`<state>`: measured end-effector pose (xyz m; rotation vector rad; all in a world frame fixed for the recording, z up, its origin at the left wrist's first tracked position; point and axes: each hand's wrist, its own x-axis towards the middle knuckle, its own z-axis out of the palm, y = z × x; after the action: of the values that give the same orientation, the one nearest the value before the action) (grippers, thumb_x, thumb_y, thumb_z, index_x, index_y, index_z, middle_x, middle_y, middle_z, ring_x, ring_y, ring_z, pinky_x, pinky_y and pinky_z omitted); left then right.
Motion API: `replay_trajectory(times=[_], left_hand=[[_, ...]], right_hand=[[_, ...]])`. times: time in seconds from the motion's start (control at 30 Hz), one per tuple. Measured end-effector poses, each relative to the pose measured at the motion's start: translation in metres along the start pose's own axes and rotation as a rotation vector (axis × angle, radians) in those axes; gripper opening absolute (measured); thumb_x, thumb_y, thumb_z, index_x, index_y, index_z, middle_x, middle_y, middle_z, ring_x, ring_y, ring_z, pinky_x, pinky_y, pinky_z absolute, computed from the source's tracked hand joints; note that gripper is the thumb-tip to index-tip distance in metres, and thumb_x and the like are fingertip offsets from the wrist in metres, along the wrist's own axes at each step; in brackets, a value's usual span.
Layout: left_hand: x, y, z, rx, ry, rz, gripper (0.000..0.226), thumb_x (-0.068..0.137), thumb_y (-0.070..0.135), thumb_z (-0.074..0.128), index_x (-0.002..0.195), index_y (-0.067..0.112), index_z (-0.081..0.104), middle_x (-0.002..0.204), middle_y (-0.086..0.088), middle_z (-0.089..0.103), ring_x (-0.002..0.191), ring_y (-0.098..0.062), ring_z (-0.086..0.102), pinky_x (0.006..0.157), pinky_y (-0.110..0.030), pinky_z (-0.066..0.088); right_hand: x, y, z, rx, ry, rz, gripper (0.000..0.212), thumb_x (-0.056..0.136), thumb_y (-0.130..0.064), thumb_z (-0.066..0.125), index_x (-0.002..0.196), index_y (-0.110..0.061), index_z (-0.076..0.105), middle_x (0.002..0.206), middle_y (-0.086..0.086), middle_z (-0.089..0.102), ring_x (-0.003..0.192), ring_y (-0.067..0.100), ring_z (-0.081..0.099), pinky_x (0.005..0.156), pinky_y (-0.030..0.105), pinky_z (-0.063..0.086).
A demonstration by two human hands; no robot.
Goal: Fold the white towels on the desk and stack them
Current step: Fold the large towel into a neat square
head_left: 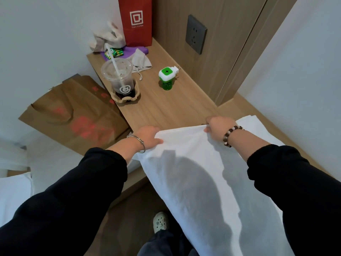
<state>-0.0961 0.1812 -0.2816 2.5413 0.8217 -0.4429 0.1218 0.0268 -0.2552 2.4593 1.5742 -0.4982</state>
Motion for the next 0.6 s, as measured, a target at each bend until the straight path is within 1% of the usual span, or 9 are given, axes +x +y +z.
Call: replay_trajectory(times=[0.1,0.2,0.3,0.37,0.4,0.47,0.5,0.57,0.6], left_hand=[[-0.013,0.005,-0.006,0.020,0.025,0.012,0.026,0.092,0.045,0.053,0.083,0.021,0.048,0.079,0.006,0.048,0.079,-0.017,0.045,0.064,-0.029,0.030],[-0.027,0.024,-0.012,-0.094,-0.012,0.045,0.038,0.090,0.051,0.053,0.069,0.021,0.047,0.069,0.005,0.047,0.070,-0.018,0.046,0.057,-0.030,0.030],[-0.043,0.041,-0.015,-0.134,-0.111,0.084,0.032,0.079,0.051,0.068,0.076,0.021,0.059,0.072,0.009,0.056,0.069,-0.014,0.052,0.054,-0.021,0.036],[-0.052,0.047,-0.013,-0.082,-0.203,0.127,0.025,0.078,0.045,0.071,0.082,0.022,0.061,0.080,0.006,0.063,0.074,-0.015,0.055,0.057,-0.022,0.038],[-0.057,0.048,-0.013,-0.052,-0.222,0.145,0.023,0.082,0.043,0.068,0.086,0.021,0.063,0.087,0.002,0.066,0.077,-0.016,0.055,0.060,-0.023,0.037],[-0.064,0.049,-0.012,-0.028,-0.183,0.162,0.026,0.089,0.038,0.060,0.099,0.015,0.065,0.098,-0.006,0.065,0.081,-0.019,0.053,0.065,-0.024,0.033],[-0.068,0.050,-0.011,-0.025,-0.135,0.154,0.029,0.091,0.039,0.057,0.100,0.012,0.064,0.096,-0.008,0.064,0.082,-0.021,0.053,0.066,-0.025,0.033],[-0.077,0.053,-0.009,0.036,-0.034,0.126,0.037,0.091,0.047,0.054,0.085,0.011,0.059,0.081,-0.004,0.058,0.075,-0.022,0.051,0.061,-0.029,0.033],[-0.082,0.059,-0.007,0.083,0.000,0.121,0.043,0.089,0.052,0.053,0.075,0.012,0.054,0.074,-0.002,0.054,0.071,-0.022,0.050,0.057,-0.030,0.032]], right_hand=[[-0.017,-0.001,-0.012,-0.147,0.089,0.018,0.028,0.101,-0.033,0.035,0.109,-0.012,0.052,0.099,0.008,0.064,0.085,0.027,0.058,0.064,0.030,0.035],[-0.039,0.004,-0.026,-0.166,0.184,0.087,0.029,0.101,-0.029,0.034,0.112,-0.010,0.052,0.097,0.009,0.065,0.086,0.028,0.060,0.065,0.032,0.037],[-0.070,0.008,-0.042,-0.145,0.250,0.187,0.024,0.099,-0.023,0.035,0.111,-0.010,0.052,0.099,0.011,0.066,0.089,0.030,0.063,0.068,0.033,0.038],[-0.096,0.007,-0.049,-0.150,0.265,0.270,0.025,0.099,-0.022,0.034,0.110,-0.011,0.054,0.101,0.009,0.067,0.093,0.028,0.063,0.078,0.037,0.041],[-0.110,0.006,-0.051,-0.161,0.265,0.307,0.027,0.099,-0.022,0.032,0.110,-0.013,0.055,0.101,0.008,0.067,0.094,0.027,0.063,0.088,0.041,0.041],[-0.139,0.001,-0.048,-0.187,0.256,0.371,0.029,0.097,-0.020,0.031,0.107,-0.016,0.059,0.099,0.005,0.068,0.095,0.024,0.064,0.105,0.045,0.034],[-0.155,-0.001,-0.044,-0.189,0.251,0.401,0.030,0.096,-0.017,0.032,0.105,-0.017,0.060,0.097,0.004,0.068,0.094,0.024,0.065,0.104,0.045,0.037],[-0.185,-0.009,-0.034,-0.184,0.234,0.465,0.029,0.094,-0.013,0.036,0.100,-0.017,0.064,0.094,0.004,0.068,0.090,0.024,0.065,0.085,0.037,0.048],[-0.200,-0.012,-0.029,-0.182,0.205,0.514,0.029,0.093,-0.012,0.037,0.098,-0.016,0.065,0.092,0.003,0.068,0.087,0.024,0.065,0.076,0.034,0.049]])
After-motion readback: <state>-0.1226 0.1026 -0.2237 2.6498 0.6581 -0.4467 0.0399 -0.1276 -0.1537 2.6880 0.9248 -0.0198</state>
